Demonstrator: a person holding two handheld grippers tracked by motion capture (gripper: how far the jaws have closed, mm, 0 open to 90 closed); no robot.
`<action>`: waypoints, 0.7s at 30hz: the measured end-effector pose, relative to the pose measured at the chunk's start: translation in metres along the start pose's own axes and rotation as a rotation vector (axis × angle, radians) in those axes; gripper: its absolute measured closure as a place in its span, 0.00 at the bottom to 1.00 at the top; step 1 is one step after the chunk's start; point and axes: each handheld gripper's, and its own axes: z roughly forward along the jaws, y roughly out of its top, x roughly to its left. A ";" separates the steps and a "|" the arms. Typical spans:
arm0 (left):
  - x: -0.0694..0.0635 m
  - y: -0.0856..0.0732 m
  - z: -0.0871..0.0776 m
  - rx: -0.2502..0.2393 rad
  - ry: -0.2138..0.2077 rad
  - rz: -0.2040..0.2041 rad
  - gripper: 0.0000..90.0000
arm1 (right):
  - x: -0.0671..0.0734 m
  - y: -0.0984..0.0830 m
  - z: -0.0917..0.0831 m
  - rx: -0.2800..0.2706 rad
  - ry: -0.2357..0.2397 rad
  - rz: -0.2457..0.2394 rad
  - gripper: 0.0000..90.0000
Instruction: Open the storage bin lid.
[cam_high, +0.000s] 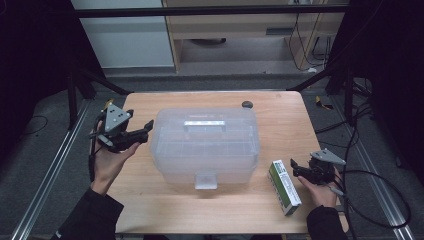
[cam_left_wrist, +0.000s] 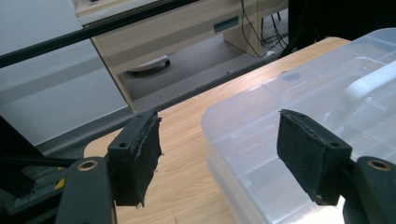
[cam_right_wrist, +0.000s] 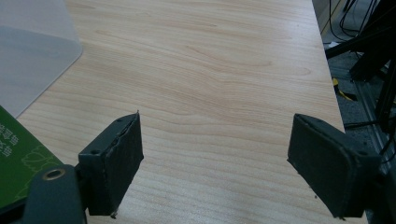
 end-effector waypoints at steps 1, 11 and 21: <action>-0.001 0.001 0.000 0.001 -0.005 0.004 0.33 | 0.000 0.000 0.000 0.000 0.000 0.000 0.20; -0.007 0.014 0.003 0.045 -0.051 0.078 0.33 | -0.001 0.000 0.000 0.004 0.002 0.001 0.20; -0.016 0.024 0.008 0.097 -0.115 0.185 0.32 | 0.000 -0.001 0.001 0.009 0.004 0.002 0.20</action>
